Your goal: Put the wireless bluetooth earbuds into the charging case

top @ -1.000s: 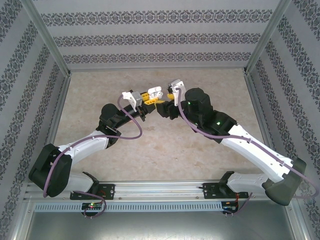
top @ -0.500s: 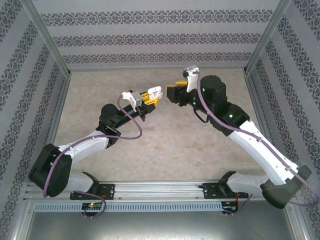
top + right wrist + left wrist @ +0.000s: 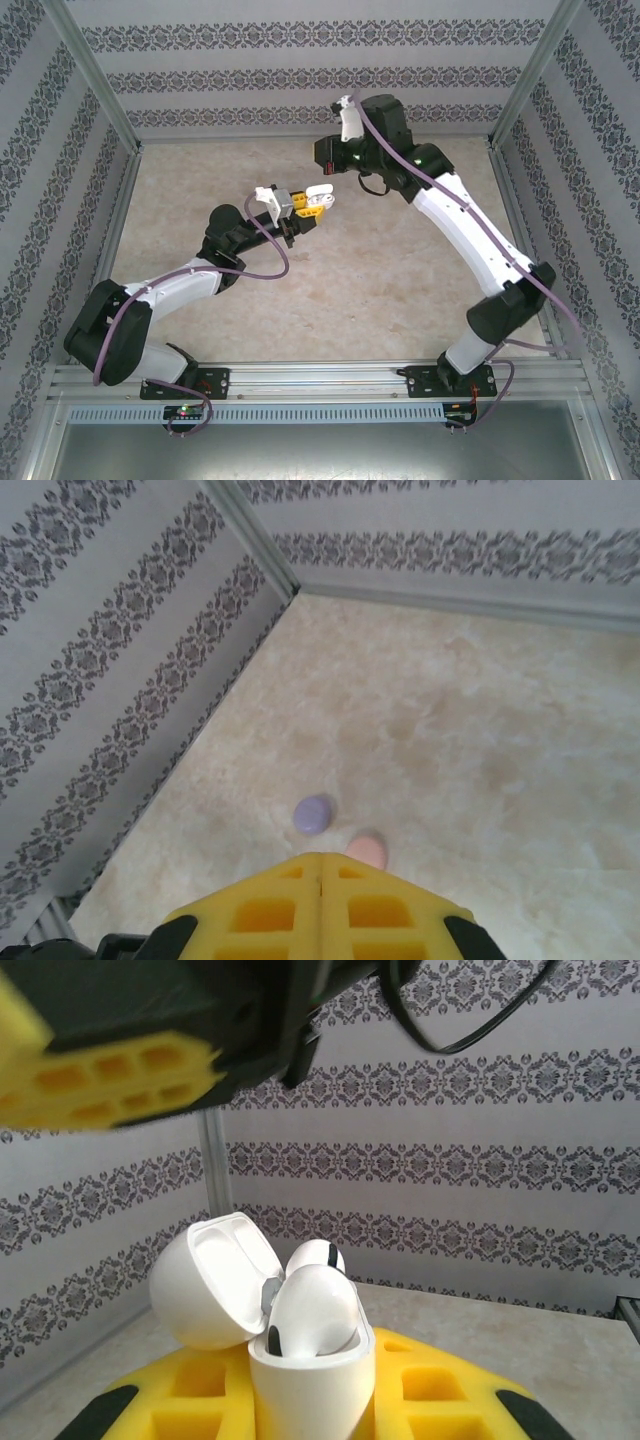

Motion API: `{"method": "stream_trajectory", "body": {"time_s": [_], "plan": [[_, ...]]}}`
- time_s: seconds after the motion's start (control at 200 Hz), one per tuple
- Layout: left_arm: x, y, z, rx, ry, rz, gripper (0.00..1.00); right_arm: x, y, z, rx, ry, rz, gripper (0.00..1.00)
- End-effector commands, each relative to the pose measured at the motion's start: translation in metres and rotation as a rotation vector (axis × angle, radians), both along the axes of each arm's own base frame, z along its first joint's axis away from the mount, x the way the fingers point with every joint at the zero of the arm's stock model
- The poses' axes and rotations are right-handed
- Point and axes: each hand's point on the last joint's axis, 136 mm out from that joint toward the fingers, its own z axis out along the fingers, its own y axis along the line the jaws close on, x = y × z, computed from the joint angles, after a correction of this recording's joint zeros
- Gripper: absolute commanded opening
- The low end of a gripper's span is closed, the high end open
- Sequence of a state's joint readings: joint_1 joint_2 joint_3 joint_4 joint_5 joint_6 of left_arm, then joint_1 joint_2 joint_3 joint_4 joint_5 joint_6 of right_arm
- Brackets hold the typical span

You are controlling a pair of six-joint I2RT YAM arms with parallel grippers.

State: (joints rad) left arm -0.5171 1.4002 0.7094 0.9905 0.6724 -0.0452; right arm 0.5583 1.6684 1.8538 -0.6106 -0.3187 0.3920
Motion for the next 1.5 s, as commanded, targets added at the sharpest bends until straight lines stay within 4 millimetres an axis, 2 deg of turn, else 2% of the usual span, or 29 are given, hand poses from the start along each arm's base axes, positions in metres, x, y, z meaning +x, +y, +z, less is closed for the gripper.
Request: {"method": "stream_trajectory", "body": {"time_s": [0.0, 0.205, 0.505, 0.59, 0.699, 0.789, 0.884, 0.934, 1.029, 1.269, 1.359, 1.494], "plan": [[-0.006, -0.006, 0.019, -0.013, -0.068, -0.046, 0.0, -0.007, 0.007, -0.011, 0.001, 0.106, 0.051, 0.0], [-0.004, -0.005, 0.022, -0.017, -0.081, -0.029, 0.0, -0.017, 0.008, -0.028, -0.03, 0.174, 0.094, 0.0], [0.008, -0.001, 0.021, -0.025, -0.084, 0.037, 0.0, -0.068, -0.004, -0.031, -0.028, 0.186, 0.123, 0.0], [0.011, -0.001, 0.022, -0.026, -0.083, 0.044, 0.0, -0.076, -0.01, -0.031, -0.013, 0.181, 0.1, 0.0], [0.013, -0.001, 0.02, -0.031, -0.069, 0.044, 0.0, -0.065, -0.035, -0.022, -0.006, 0.117, -0.043, 0.0], [0.017, -0.001, 0.014, -0.032, -0.032, 0.054, 0.0, -0.05, -0.073, -0.008, 0.031, 0.048, -0.224, 0.0], [0.022, 0.0, 0.004, -0.029, 0.036, 0.071, 0.0, -0.045, -0.11, -0.007, 0.068, 0.021, -0.371, 0.03], [0.026, -0.001, -0.006, -0.02, 0.086, 0.073, 0.0, -0.045, -0.124, -0.013, 0.081, 0.027, -0.425, 0.05], [0.037, -0.002, -0.028, -0.014, 0.21, 0.1, 0.0, -0.049, -0.143, -0.041, 0.067, 0.072, -0.492, 0.09], [0.062, -0.013, -0.113, 0.026, 0.657, 0.134, 0.0, -0.064, -0.157, -0.127, 0.0, 0.191, -0.561, 0.2], [0.069, -0.016, -0.145, 0.045, 0.806, 0.158, 0.0, -0.067, -0.159, -0.144, -0.016, 0.217, -0.574, 0.22], [0.076, -0.022, -0.186, 0.063, 0.989, 0.182, 0.0, -0.069, -0.161, -0.159, -0.045, 0.236, -0.584, 0.27]]}}
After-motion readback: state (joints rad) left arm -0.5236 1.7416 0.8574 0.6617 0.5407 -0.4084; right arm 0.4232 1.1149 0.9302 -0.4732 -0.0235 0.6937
